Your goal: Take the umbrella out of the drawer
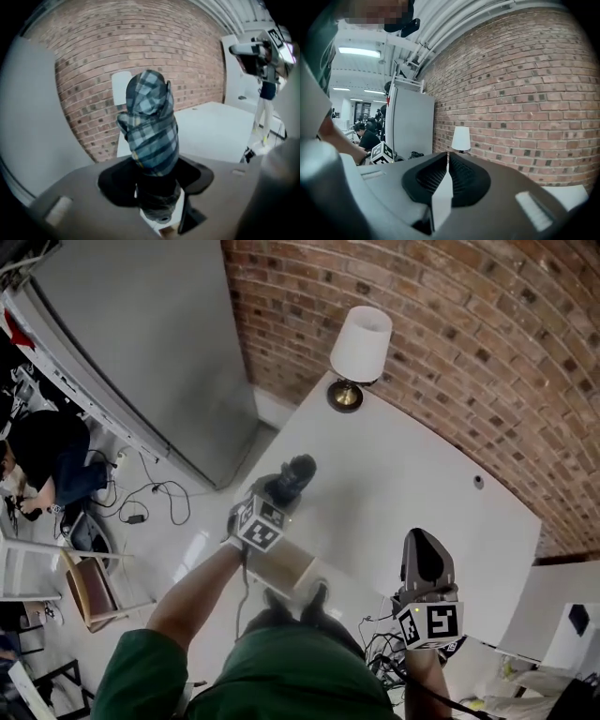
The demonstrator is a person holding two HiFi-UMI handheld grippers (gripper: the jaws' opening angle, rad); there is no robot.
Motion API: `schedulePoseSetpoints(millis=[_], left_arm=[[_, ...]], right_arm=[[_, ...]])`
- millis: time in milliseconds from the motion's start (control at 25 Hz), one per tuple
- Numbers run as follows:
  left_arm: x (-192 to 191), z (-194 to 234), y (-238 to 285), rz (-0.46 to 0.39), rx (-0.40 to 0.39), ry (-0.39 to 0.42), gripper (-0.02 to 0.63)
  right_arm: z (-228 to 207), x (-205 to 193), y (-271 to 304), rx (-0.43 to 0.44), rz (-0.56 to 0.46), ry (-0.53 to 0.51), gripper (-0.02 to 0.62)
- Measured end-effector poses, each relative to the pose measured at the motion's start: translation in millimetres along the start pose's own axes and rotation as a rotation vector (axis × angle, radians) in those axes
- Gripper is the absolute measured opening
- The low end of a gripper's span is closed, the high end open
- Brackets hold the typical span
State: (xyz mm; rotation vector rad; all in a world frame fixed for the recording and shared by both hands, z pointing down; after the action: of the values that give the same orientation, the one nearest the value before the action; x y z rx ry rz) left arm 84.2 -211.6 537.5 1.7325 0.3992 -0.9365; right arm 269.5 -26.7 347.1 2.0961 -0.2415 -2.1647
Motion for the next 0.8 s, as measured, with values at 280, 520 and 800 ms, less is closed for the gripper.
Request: schedulePoseSetpoints(millis=[280, 520, 800], left_arm=[[26, -30, 81, 0.14, -0.049, 0.289, 0.215], [23, -49, 138, 0.28, -0.05, 0.478, 0.215], [13, -72, 183, 0.37, -0.077, 0.601, 0.215]], right_arm=[[-46, -10, -27, -0.101, 0.019, 0.03, 0.012], [-74, -27, -44, -0.164, 0.045, 0.058, 0.012], [-91, -41, -50, -0.187, 0.07, 0.077, 0.012]])
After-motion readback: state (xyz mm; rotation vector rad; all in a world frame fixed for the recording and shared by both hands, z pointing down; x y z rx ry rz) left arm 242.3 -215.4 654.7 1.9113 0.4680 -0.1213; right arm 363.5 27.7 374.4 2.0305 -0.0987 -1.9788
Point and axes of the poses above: the fingertips, and each gripper's own axes: y forward along the fingers, z to its left, x out of its top, the point moved 3 cm from there along -y, backward along the fingers, and after that the axes turned 3 degrees about -x, right-handed, at the moved point
